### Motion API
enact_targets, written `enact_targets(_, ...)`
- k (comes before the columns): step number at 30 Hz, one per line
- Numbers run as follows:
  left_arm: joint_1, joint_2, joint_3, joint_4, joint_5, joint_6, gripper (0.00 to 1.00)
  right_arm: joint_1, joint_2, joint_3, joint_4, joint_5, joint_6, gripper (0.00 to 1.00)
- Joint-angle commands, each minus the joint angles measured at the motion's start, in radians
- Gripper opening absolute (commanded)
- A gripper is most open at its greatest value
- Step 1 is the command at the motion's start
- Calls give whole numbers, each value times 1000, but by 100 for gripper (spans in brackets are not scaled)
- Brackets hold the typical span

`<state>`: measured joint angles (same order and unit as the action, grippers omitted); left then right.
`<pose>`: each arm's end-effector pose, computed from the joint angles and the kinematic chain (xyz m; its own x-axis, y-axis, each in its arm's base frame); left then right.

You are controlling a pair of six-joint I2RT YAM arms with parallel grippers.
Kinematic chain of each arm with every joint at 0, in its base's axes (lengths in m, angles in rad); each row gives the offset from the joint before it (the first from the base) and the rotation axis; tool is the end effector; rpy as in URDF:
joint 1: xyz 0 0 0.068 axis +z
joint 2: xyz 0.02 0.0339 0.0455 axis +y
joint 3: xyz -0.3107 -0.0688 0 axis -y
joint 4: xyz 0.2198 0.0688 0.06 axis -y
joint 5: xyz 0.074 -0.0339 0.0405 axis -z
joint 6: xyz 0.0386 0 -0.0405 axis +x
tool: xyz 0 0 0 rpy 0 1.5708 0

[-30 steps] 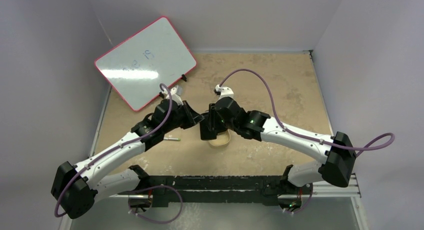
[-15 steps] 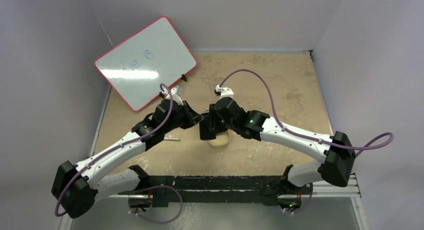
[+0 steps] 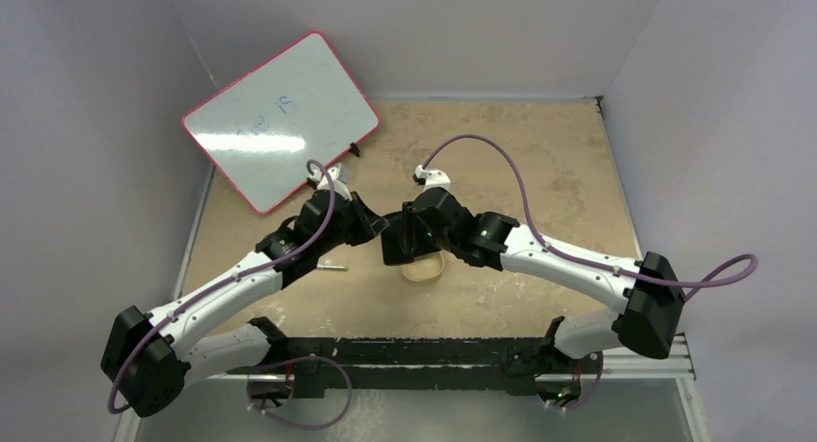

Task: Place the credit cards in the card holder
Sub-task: Open the card holder at the center of the board.

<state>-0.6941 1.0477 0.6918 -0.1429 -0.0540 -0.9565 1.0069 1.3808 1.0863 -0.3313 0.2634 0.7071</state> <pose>0.1478 -0.1203 0.3085 -0.7041 -0.4756 -0.5273 0.0467 0.7099 -0.7027 0.1578 0.2307 0.3471 -0.6949 0.0747 -0.7152 -0.3313 0.8495 0.4106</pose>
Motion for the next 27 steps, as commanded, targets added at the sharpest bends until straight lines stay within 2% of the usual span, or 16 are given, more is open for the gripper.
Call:
enact_targets(1, 1, -10, 41, 63, 8, 1, 0, 1, 1, 15, 33, -3, 8, 48)
enact_targets(11, 1, -31, 36, 90, 91, -43, 0, 1, 84, 43, 44, 30, 14, 47)
enact_targets(14, 1, -39, 37, 89, 101, -45, 0, 1, 97, 36, 8, 56, 34, 35)
enact_targets(20, 2, -53, 48, 52, 89, -24, 0, 2, 74, 2, -30, 135, 42, 0)
enact_targets(27, 2, -64, 105, -112, 5, 37, 0, -1, 2, -74, -63, 170, 68, 0)
